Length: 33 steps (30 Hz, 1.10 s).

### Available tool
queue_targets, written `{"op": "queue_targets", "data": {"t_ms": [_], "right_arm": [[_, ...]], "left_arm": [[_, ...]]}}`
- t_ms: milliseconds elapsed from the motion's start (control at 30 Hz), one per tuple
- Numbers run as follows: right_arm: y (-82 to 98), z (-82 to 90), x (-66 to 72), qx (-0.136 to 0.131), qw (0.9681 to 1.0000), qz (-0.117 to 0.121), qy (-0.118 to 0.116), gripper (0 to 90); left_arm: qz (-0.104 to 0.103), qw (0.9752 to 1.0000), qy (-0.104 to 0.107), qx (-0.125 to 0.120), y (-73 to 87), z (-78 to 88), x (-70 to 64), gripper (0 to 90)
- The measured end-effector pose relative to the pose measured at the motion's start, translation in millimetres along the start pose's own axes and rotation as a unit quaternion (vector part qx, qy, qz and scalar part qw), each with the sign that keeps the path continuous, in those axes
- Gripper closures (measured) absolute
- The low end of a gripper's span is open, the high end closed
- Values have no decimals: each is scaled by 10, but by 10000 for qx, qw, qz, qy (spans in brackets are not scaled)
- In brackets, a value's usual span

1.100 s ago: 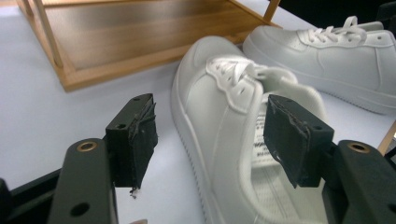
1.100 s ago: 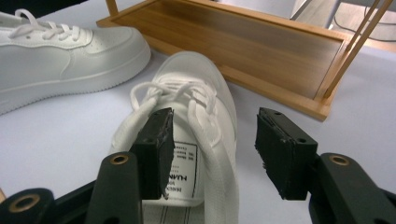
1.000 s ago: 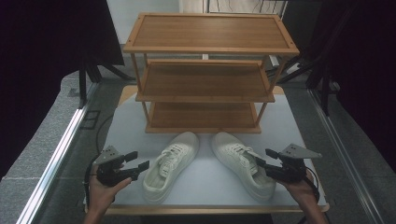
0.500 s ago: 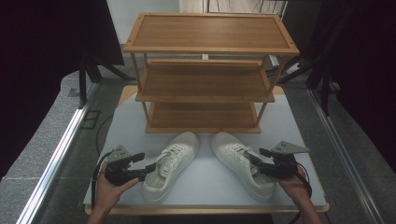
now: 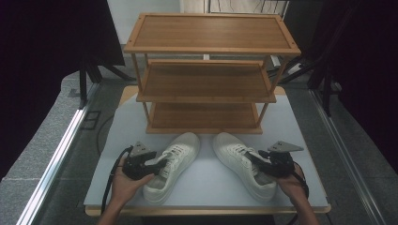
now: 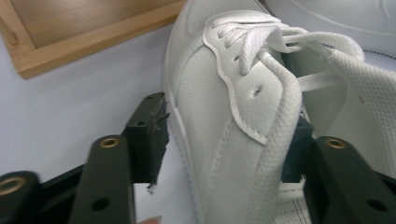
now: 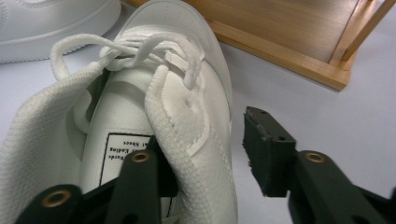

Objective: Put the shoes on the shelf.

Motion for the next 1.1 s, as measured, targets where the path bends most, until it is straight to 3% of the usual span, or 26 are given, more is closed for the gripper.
{"op": "queue_targets", "data": {"t_ms": [100, 167, 267, 433, 567, 667, 933, 1100], "right_arm": [[-4, -20, -17, 20, 9999, -9, -109, 613], [-8, -39, -36, 24, 9998, -66, -195, 624], [-8, -63, -46, 43, 9995, -125, -288, 670], [-9, -62, -34, 68, 9997, -74, -201, 732], [-17, -59, -9, 83, 10000, 10, -35, 800], [-16, -57, -9, 69, 10000, 9, -41, 813], [-33, -32, 32, -14, 10000, -11, 5, 833], [-21, -7, 28, -94, 9996, -230, -94, 834]], "left_arm": [[7, 10000, 27, -8, 0, -10, -6, 543], [64, 9999, 151, -27, 4, -16, -17, 604], [68, 9999, 111, -27, 5, -23, -22, 670], [102, 9999, 87, -23, 6, -26, -19, 719], [60, 9999, -80, -38, 4, -29, -42, 772], [70, 9998, -145, -127, 10, -24, -53, 789], [160, 9994, -65, -313, 6, 7, -44, 821], [157, 9987, -72, -485, -28, 93, -66, 820]]}}
Point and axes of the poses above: each handheld gripper's, and its own axes: z roughly backward along the jaws, y roughly out of its underside, x roughly to its left, the point moved 3 cm from there along -z, roughly forward along the jaws, and after that the axes turned 8 degrees about y, right-handed, at the moved point
